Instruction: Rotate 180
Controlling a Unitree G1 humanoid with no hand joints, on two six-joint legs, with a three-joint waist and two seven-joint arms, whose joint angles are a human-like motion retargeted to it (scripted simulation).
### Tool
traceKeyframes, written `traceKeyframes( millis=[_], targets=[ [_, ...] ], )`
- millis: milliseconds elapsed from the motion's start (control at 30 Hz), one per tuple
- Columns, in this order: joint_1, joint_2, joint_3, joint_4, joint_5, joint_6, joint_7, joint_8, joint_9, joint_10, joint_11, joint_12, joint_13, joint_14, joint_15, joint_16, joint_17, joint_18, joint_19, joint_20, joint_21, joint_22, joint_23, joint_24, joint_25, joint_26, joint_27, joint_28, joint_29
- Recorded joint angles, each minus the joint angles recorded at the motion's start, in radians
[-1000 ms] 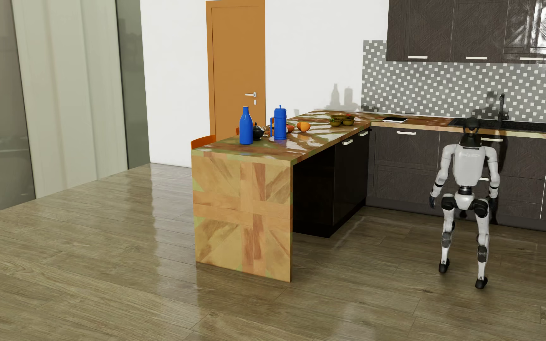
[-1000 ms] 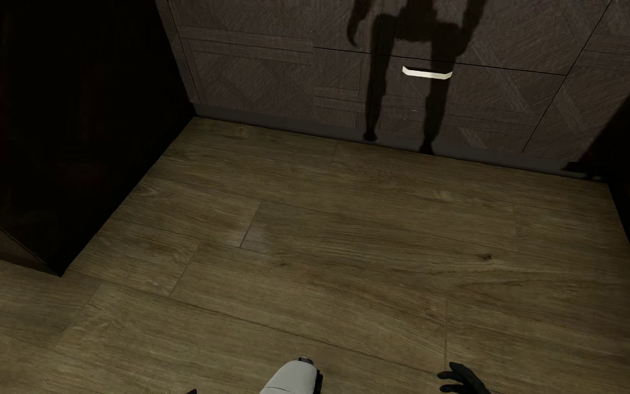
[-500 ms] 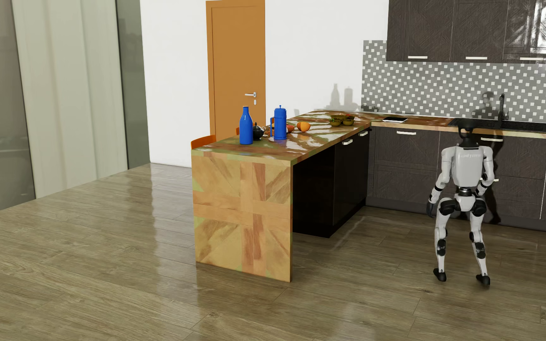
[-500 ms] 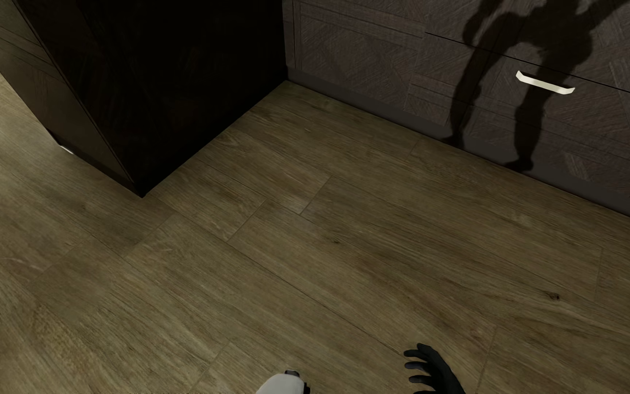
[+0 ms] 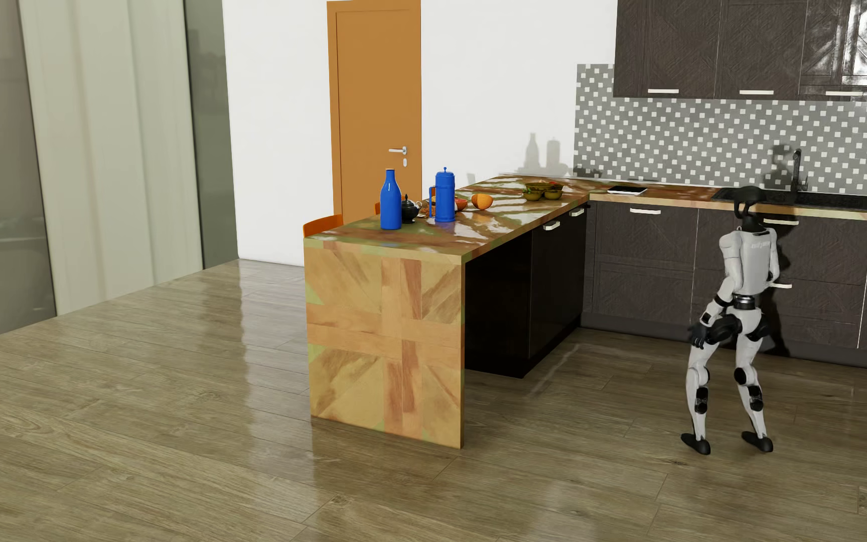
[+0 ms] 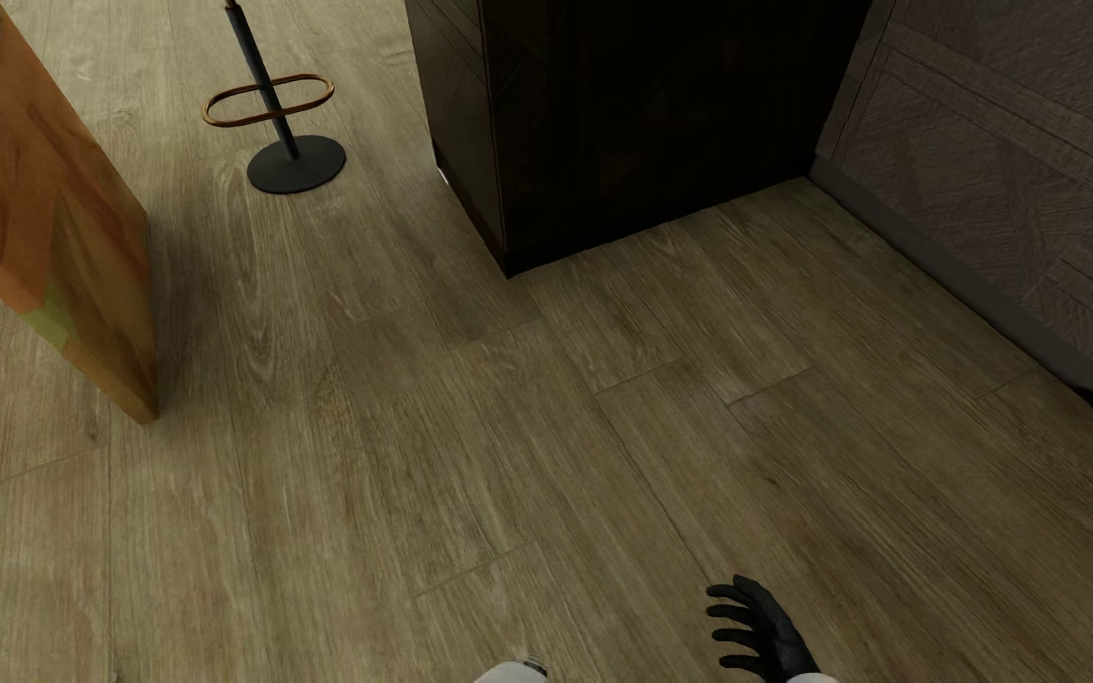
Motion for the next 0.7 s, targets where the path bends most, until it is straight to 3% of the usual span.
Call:
traceKeyframes(
  millis=[67,100,167,233,267,300,333,367,400,467,500,533,567,600,633,667,700],
  targets=[
    [-0.004,0.03,0.051,0.011,-0.006,0.004,0.011,-0.021,-0.004,-0.043,-0.071,-0.007,0.03,0.009,0.02,-0.011,0.007,0.029,0.005,0.002,0.013,-0.011,0.011,0.006,-0.023,0.018,0.009,0.013,0.036],
    [-0.002,0.043,0.028,0.043,-0.004,0.024,0.04,-0.021,0.01,-0.034,-0.055,0.009,0.019,-0.002,0.031,-0.011,-0.009,0.017,0.011,0.003,0.011,-0.02,0.015,0.017,-0.039,0.021,0.013,0.003,0.057],
    [-0.019,0.022,-0.024,0.018,-0.008,0.01,0.034,0.034,0.004,-0.061,-0.016,0.026,-0.002,0.065,0.01,0.0,-0.004,0.004,0.005,0.017,0.012,-0.005,0.014,0.051,-0.077,0.023,0.028,-0.035,0.078],
    [-0.04,0.064,0.012,0.028,-0.023,0.02,0.048,0.003,-0.008,-0.02,-0.071,0.022,0.016,-0.028,-0.009,-0.021,-0.016,0.009,0.047,0.007,0.002,-0.014,0.04,0.089,-0.104,0.02,0.03,0.005,0.091],
    [-0.051,0.08,0.014,0.055,-0.02,0.037,0.068,-0.024,-0.01,0.005,-0.08,0.004,0.023,-0.058,-0.006,0.0,-0.027,0.057,0.027,0.003,0.005,-0.014,0.019,0.087,-0.1,0.021,0.033,0.012,0.095],
    [-0.04,0.031,-0.014,0.052,-0.023,0.048,0.05,-0.024,0.003,-0.029,0.041,-0.018,0.019,0.045,0.042,0.01,-0.027,0.017,0.034,-0.001,-0.003,-0.003,-0.014,0.076,-0.086,0.013,0.033,0.016,0.087],
    [-0.036,-0.04,-0.064,0.034,-0.016,0.041,0.025,0.009,0.008,-0.059,0.165,0.002,0.001,0.098,0.126,0.01,-0.015,0.007,0.03,0.001,0.018,0.0,-0.017,0.058,-0.073,-0.009,0.028,0.019,0.072],
    [-0.028,-0.066,-0.089,0.012,0.011,0.021,0.005,0.069,0.005,-0.09,0.158,0.029,0.008,0.119,0.119,-0.005,-0.003,0.005,0.018,0.009,-0.002,0.015,0.013,0.034,-0.064,-0.037,0.01,0.015,0.061],
    [-0.036,-0.043,-0.049,-0.006,0.01,-0.007,0.004,0.081,-0.006,-0.104,-0.025,0.038,0.045,0.125,0.052,-0.016,-0.015,0.005,0.013,0.027,-0.027,-0.009,0.038,0.019,-0.058,-0.046,-0.005,0.018,0.054],
    [-0.056,0.016,0.003,0.049,0.0,0.017,0.052,0.016,0.009,-0.029,-0.077,0.021,0.049,0.006,0.062,-0.019,-0.04,0.052,0.068,-0.005,-0.007,-0.019,0.055,0.043,-0.041,-0.035,0.01,0.051,0.028],
    [-0.091,0.011,-0.014,0.077,-0.001,0.03,0.071,-0.008,0.002,0.039,-0.049,0.009,0.019,-0.057,0.043,-0.007,-0.042,0.023,0.029,0.008,-0.004,-0.001,0.05,0.055,-0.041,-0.026,0.015,0.029,0.014],
    [-0.105,0.001,-0.044,0.093,-0.009,0.038,0.079,-0.024,0.009,0.077,0.018,-0.021,0.006,-0.04,0.021,0.027,-0.025,-0.003,0.02,-0.003,-0.012,0.014,0.021,0.063,-0.048,-0.013,0.016,0.002,-0.001],
    [-0.119,-0.063,-0.079,0.068,-0.004,0.02,0.06,0.015,0.001,0.058,0.14,-0.048,0.02,0.076,0.03,0.056,0.001,0.015,0.027,0.003,-0.005,0.028,-0.011,0.063,-0.055,-0.01,0.003,-0.025,-0.016],
    [-0.128,-0.083,-0.106,0.029,0.029,-0.016,0.044,0.065,-0.013,0.022,0.117,-0.032,0.041,0.095,0.013,0.03,-0.009,0.013,0.025,0.014,0.01,0.015,0.016,0.05,-0.066,-0.024,-0.02,-0.031,-0.018],
    [-0.126,-0.072,-0.1,-0.002,0.05,-0.049,0.032,0.094,-0.018,-0.015,0.054,-0.004,0.064,0.085,-0.015,0.01,-0.014,0.002,0.001,0.017,-0.009,-0.013,0.036,0.034,-0.08,-0.045,-0.021,-0.021,-0.01],
    [-0.126,-0.043,-0.051,-0.011,0.052,-0.046,0.017,0.079,-0.019,-0.018,-0.003,0.004,0.071,-0.009,0.01,-0.005,-0.05,0.019,0.002,0.013,-0.001,-0.023,0.068,0.016,-0.093,-0.077,0.002,0.013,0.005],
    [-0.127,0.007,-0.033,0.025,0.043,-0.013,0.064,0.026,-0.006,0.106,-0.049,0.013,0.033,-0.162,0.027,-0.009,-0.06,0.019,-0.001,0.01,-0.026,-0.047,0.076,0.006,-0.095,-0.089,0.04,0.032,0.022]
  ],
)
